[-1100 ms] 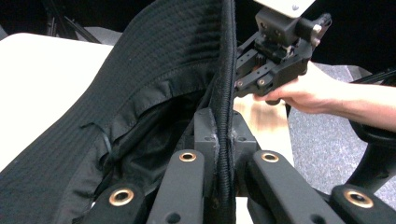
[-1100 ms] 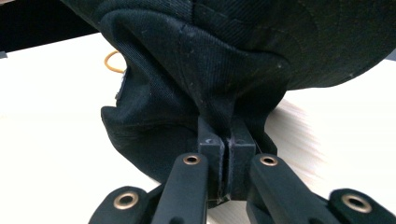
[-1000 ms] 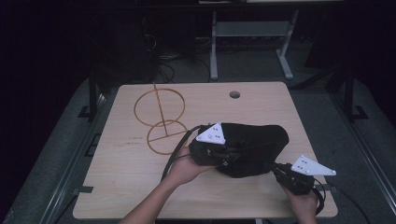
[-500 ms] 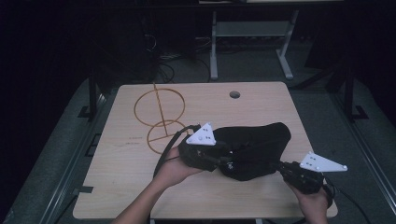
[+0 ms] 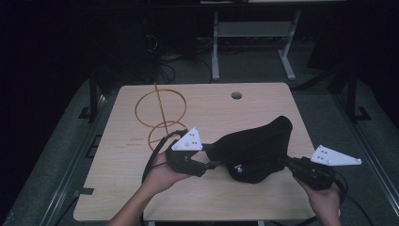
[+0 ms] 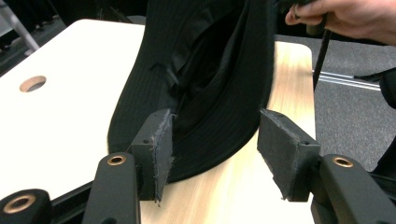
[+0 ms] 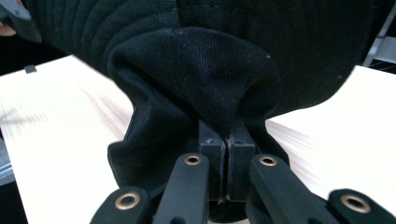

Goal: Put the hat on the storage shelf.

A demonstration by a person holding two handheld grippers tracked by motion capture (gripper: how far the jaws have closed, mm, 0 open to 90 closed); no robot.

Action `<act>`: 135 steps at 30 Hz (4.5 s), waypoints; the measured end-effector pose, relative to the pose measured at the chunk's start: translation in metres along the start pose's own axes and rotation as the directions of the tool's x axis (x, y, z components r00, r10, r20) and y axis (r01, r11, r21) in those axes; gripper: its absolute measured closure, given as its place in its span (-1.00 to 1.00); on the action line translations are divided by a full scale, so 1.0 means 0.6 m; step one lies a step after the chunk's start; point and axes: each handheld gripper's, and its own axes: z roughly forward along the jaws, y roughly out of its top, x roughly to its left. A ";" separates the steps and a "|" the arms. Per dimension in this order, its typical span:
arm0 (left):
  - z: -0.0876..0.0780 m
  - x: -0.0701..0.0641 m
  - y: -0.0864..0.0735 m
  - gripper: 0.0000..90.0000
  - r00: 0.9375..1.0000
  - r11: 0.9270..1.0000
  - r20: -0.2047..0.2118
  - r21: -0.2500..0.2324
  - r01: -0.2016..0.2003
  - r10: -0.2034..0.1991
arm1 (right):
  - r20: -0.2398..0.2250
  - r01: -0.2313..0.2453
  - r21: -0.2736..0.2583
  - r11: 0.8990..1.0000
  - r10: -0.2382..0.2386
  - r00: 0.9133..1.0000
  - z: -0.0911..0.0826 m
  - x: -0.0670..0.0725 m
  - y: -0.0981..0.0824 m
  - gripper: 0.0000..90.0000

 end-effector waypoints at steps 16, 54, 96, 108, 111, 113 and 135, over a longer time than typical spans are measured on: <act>-0.013 0.009 -0.065 -0.07 0.999 0.998 -0.011 0.030 0.048 -0.048 | -0.021 -0.044 0.011 0.999 0.044 0.999 -0.006 -0.013 0.034 0.95; -0.036 0.008 -0.177 -0.20 0.988 0.993 -0.102 0.006 0.114 -0.113 | -0.068 -0.069 -0.028 0.997 0.067 0.995 0.026 -0.014 0.171 0.95; -0.039 0.013 -0.196 -0.27 0.988 0.995 -0.114 0.011 0.103 -0.101 | -0.189 -0.009 -0.065 0.998 -0.003 0.982 0.131 0.033 0.328 0.94; -0.041 0.017 -0.195 -0.27 0.989 0.995 -0.108 0.007 0.100 -0.098 | -0.202 0.009 -0.064 0.998 -0.022 0.979 0.154 0.046 0.360 0.94; -0.040 0.017 -0.196 -0.27 0.989 0.995 -0.108 0.006 0.101 -0.100 | -0.205 0.015 -0.062 0.998 -0.028 0.978 0.159 0.050 0.373 0.94; -0.040 0.017 -0.196 -0.27 0.990 0.995 -0.104 0.010 0.100 -0.099 | -0.209 0.019 -0.062 0.998 -0.032 0.977 0.163 0.053 0.383 0.94; -0.016 -0.002 -0.187 -0.27 0.997 0.997 -0.044 0.016 0.070 -0.070 | -0.266 0.040 0.006 0.999 -0.037 0.963 0.281 0.086 0.486 0.92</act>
